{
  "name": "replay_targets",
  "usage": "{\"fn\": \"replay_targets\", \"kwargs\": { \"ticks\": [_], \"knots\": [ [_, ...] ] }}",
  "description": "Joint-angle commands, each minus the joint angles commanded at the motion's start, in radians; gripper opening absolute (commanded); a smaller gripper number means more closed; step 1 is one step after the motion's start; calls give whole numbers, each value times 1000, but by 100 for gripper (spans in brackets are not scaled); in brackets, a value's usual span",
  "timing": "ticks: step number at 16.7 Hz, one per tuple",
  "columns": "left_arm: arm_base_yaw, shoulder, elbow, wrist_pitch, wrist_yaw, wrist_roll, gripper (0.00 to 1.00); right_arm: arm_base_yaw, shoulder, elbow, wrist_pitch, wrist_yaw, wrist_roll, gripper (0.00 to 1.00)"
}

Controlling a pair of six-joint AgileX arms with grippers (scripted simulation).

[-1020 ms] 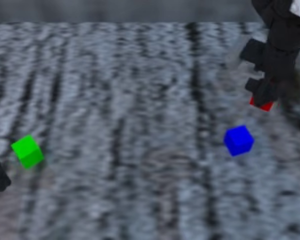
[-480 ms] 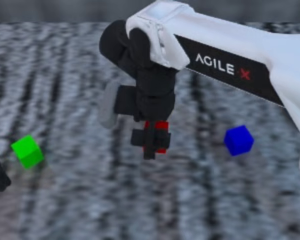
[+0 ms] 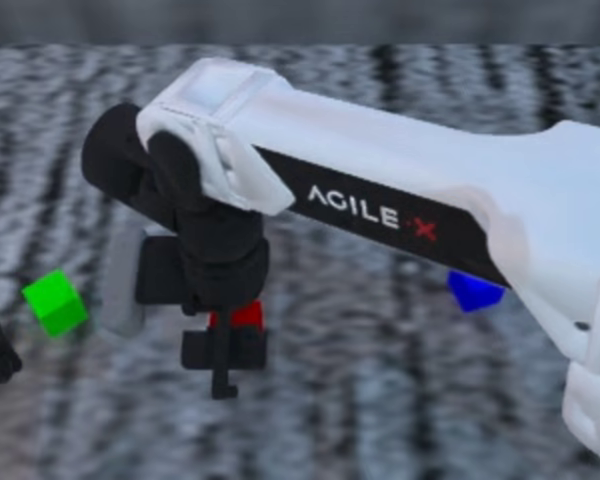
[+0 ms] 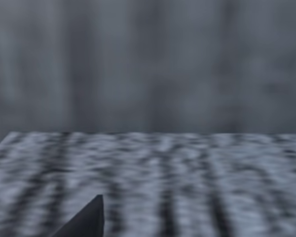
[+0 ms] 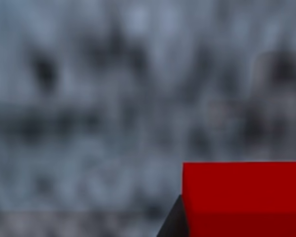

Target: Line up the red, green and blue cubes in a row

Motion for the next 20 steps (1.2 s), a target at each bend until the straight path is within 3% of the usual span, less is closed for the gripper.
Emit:
{"fn": "replay_targets", "kwargs": {
  "ticks": [4,10,15,20],
  "knots": [
    [0,0,0,0,0,0,100,-2,-3,-19,18,-1,0,0],
    [0,0,0,0,0,0,100,0,25,-204,233,0,3,0],
    [0,0,0,0,0,0,100,2,31,-224,255,0,2,0],
    [0,0,0,0,0,0,100,2,31,-224,255,0,2,38]
  ]
}}
